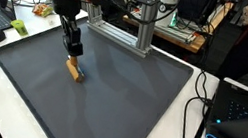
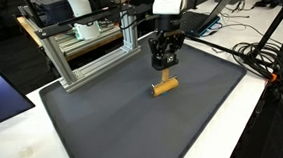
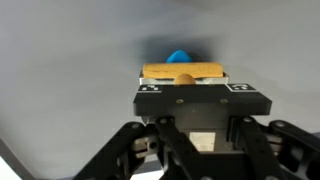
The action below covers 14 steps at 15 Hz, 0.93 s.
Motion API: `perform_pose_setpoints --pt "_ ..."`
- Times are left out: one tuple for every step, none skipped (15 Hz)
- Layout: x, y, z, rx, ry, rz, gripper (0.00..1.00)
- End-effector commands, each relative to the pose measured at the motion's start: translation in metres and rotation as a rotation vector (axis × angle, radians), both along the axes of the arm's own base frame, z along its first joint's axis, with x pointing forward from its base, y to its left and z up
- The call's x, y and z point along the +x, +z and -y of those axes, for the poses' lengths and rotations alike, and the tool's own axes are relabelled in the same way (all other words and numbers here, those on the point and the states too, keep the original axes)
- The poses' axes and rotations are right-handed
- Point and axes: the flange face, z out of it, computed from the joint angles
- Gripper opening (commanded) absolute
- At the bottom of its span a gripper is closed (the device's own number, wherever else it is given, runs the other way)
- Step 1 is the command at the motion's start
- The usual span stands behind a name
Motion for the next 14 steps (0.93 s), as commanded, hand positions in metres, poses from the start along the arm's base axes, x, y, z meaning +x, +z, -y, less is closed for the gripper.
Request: perform_pose_setpoints --pt "-0.0035 -0.0156 0.0018 -0.003 0.004 -0.082 0.22" --pt "-0.0038 -0.0151 0.0016 -0.004 0.004 -0.091 0.22" --pt "-0.0039 -0.0147 0.0013 -0.003 0.004 -0.096 0.22" --pt "-0.0041 -0.0148 0.0011 -0.004 0.004 -0.102 0.22" --pt "-0.0043 -0.015 0.0007 -0.004 0.004 -0.108 0.22" --pt "-0.0046 -0.0158 0.0003 -0.005 0.004 -0.116 0.22" --pt "-0.0051 -0.0163 -0.0002 -0.005 0.004 -0.123 0.22" --pt "-0.0057 -0.0168 -0.001 -0.005 0.005 -0.132 0.22" --pt "-0.0067 -0.0174 -0.0017 -0.005 0.006 -0.142 0.22" --pt "-0.0078 -0.0183 -0.0024 -0.006 0.007 -0.154 0.22" --pt "-0.0092 -0.021 -0.003 -0.007 0.007 -0.17 0.22" --pt "-0.0099 -0.0242 -0.0032 -0.007 0.007 -0.182 0.22" --pt "-0.0094 -0.0212 -0.0029 -0.008 0.008 -0.181 0.22" --pt "-0.0101 -0.0208 -0.0029 -0.01 0.007 -0.186 0.22"
